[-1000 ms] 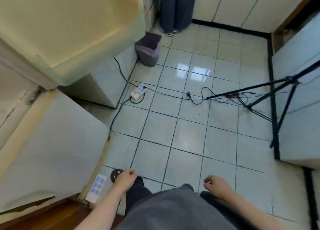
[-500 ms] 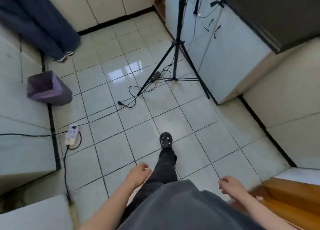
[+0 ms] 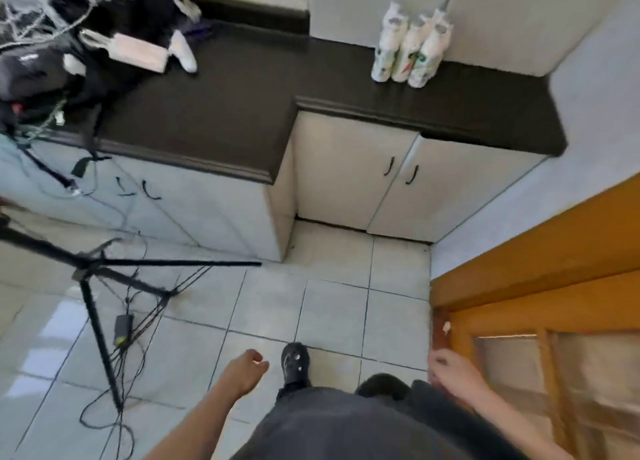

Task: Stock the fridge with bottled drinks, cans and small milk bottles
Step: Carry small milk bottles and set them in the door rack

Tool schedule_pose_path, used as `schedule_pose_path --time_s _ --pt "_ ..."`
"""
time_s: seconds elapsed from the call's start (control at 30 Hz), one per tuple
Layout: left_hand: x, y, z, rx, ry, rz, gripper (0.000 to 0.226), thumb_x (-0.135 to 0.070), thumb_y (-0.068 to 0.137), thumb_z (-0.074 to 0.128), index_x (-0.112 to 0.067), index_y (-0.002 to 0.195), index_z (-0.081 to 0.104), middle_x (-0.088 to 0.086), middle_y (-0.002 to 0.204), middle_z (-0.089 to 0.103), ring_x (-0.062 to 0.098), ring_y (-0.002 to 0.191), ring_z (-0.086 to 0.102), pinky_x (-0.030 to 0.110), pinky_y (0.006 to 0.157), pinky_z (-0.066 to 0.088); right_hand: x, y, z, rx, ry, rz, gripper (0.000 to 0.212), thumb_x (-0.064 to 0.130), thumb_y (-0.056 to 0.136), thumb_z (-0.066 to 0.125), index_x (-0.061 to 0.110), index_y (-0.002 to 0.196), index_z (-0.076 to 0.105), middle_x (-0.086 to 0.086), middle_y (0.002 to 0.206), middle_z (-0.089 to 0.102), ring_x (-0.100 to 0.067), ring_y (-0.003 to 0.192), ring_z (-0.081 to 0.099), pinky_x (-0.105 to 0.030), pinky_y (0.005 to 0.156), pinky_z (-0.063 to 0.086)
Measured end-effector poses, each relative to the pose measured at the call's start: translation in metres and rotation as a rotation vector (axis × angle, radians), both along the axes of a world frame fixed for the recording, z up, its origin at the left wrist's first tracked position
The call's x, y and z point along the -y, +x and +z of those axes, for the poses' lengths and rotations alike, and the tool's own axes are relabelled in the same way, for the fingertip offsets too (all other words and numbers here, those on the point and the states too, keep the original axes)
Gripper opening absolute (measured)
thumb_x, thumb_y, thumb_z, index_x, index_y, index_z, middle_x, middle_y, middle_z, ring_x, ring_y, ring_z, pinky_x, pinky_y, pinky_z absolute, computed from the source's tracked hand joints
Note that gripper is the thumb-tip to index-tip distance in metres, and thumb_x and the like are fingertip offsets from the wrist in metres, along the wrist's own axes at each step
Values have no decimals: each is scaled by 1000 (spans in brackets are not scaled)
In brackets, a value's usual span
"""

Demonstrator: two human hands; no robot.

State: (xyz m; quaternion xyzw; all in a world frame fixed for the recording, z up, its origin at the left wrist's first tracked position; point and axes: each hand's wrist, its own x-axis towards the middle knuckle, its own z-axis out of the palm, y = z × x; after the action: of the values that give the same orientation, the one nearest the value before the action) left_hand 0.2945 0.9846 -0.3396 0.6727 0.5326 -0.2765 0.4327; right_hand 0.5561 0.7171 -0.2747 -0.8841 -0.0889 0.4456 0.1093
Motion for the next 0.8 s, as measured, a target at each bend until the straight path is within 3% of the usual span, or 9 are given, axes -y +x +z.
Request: schedule_pose_path --time_s 0.13,0.27,0.37,0.5,0.63,0.73,0.8 --pt "-70 70 4 18 57 -107 36 -29 95 51 -10 125 53 13 125 59 28 115 54 27 91 40 -20 10 1 -12 80 -141 23 23 97 50 17 118 59 0 115 62 -14 105 58 -27 96 44" --pt "-101 133 1 40 50 -131 33 -27 95 51 -8 122 55 16 120 60 29 108 56 26 84 40 -30 36 -16 -30 27 -130 24 23 95 52 16 117 61 1 118 62 -12 106 56 -23 95 40" --pt "-103 176 -4 23 -12 -174 34 -30 95 50 -9 122 54 14 120 60 29 107 58 29 87 43 -41 76 -30 -62 -1 -126 25 24 96 51 16 117 60 2 118 62 -11 103 56 -21 92 42" --pt "-105 233 -10 13 -113 -161 36 -30 98 47 -6 124 52 15 125 57 29 113 55 35 99 45 -72 157 -47 -66 10 -118 20 23 96 51 15 111 62 2 108 63 -8 95 57 -20 87 45" --pt "-131 305 6 -5 -113 -100 37 -32 99 43 -7 125 50 14 127 56 29 114 54 35 99 44 -122 261 -32 19 121 -80 15 18 94 51 15 87 64 2 87 64 -13 83 60 -32 82 52" --pt "-159 370 29 58 -34 -83 35 -34 99 43 -9 121 53 12 120 60 28 109 57 33 93 45 -166 332 -6 110 234 -78 8 22 95 52 26 95 58 12 94 59 -6 89 56 -22 78 45" --pt "-177 415 47 159 27 -96 24 -33 98 43 -15 105 57 6 100 62 22 91 58 36 87 46 -197 370 10 170 333 -62 11 25 94 54 31 101 58 17 95 58 -1 91 55 -15 74 41"
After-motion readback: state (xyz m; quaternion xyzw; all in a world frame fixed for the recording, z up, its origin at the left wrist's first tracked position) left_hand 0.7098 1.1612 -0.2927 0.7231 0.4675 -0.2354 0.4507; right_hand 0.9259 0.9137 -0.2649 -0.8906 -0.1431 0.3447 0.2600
